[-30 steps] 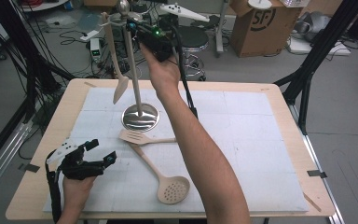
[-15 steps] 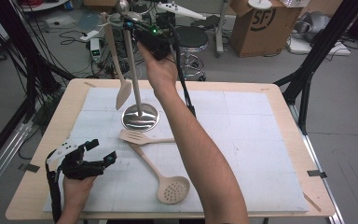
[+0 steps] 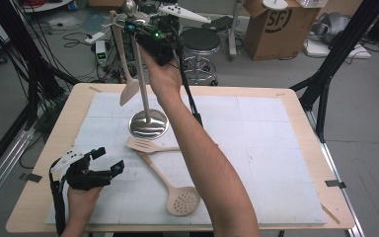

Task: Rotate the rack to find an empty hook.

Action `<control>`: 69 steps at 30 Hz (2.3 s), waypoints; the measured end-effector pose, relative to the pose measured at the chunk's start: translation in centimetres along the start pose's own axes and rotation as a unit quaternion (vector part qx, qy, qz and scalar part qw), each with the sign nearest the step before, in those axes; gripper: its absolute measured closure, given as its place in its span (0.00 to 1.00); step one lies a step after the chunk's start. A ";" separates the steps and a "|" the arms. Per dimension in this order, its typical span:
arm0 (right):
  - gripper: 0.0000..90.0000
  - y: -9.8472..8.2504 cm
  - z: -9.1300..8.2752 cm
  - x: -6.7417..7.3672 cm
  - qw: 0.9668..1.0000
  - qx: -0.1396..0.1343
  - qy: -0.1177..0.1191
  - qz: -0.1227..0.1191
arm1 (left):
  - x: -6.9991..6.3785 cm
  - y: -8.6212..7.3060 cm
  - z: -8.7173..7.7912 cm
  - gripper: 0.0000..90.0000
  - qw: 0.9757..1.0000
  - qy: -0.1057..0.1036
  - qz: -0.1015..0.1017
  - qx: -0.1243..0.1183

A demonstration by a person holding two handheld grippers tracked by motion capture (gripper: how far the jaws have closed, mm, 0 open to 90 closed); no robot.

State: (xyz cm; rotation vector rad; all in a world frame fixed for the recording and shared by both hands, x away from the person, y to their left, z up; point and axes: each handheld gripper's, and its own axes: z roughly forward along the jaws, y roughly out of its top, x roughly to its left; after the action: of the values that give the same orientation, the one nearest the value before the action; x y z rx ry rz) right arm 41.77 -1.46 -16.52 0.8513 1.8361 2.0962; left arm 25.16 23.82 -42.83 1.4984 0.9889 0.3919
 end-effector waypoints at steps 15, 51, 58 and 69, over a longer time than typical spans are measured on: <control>1.00 -0.4 1.1 0.9 1.000 -0.008 -0.012 0.000 | -0.1 0.0 0.1 0.02 1.000 -0.002 0.000 0.001; 1.00 -0.6 -3.2 -2.9 0.999 0.014 -0.048 0.008 | 0.2 0.0 -0.4 0.02 1.000 0.000 -0.005 -0.004; 1.00 -0.6 -3.1 -3.4 0.998 0.013 -0.048 0.024 | 0.2 0.1 -0.4 0.02 1.000 0.002 -0.006 -0.005; 1.00 0.5 -3.8 -3.0 0.999 -0.003 -0.043 0.008 | 0.1 0.0 -0.2 0.02 1.000 0.002 -0.003 -0.003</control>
State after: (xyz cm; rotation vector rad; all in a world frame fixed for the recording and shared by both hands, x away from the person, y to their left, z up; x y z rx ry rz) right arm 42.16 -6.29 -17.04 0.9422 1.7849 2.0400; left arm 25.12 24.03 -42.82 1.4900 0.9939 0.3923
